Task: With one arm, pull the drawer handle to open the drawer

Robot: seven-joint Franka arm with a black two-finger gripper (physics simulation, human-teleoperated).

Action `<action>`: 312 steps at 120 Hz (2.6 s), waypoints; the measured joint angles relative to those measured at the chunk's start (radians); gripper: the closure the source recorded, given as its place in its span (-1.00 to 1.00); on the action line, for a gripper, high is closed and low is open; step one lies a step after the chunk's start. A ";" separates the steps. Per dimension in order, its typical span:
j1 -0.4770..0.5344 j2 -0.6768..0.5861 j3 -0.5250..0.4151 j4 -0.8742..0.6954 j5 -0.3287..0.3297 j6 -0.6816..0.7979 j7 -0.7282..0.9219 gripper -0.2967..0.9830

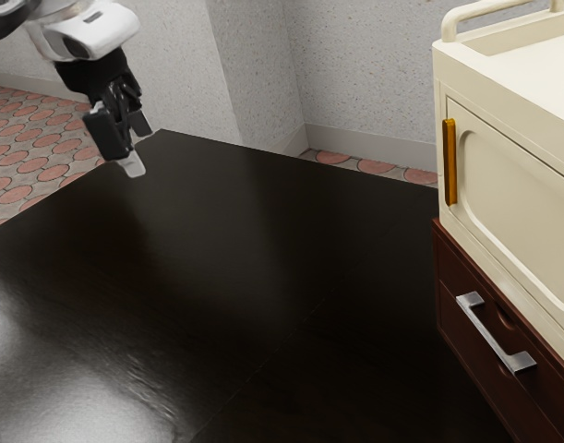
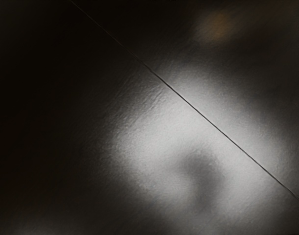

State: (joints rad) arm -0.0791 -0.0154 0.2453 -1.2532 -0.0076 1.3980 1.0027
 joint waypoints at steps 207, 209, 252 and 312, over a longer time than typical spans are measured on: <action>-0.473 -0.215 -0.077 -0.727 -0.351 0.808 1.138 -0.08; -0.475 -0.210 -0.077 -0.728 -0.352 0.813 1.141 -0.08; -0.494 -0.106 -0.077 -0.715 -0.349 0.932 1.174 -0.02; -0.495 0.007 -0.075 -0.633 -0.311 1.000 1.188 0.04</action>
State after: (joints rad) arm -0.5743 -0.0080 0.1703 -1.8857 -0.3189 2.3979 2.1912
